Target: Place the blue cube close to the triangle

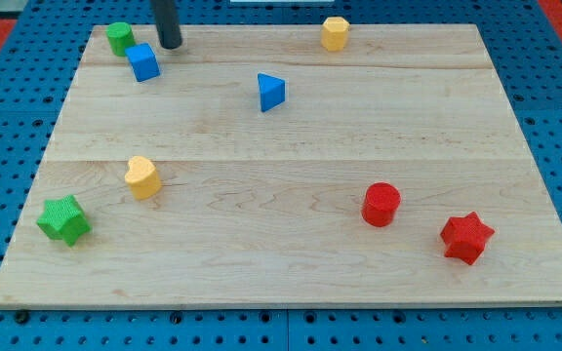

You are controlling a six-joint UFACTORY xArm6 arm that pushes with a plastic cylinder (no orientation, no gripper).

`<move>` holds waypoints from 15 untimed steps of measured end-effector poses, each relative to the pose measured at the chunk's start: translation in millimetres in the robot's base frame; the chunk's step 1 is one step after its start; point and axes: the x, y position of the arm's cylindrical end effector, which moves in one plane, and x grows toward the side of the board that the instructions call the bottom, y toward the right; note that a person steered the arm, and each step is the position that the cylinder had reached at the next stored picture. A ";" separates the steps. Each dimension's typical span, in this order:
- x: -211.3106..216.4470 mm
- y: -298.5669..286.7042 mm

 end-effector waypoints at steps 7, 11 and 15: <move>73.8 -39.3; 134.5 105.3; 176.3 -29.5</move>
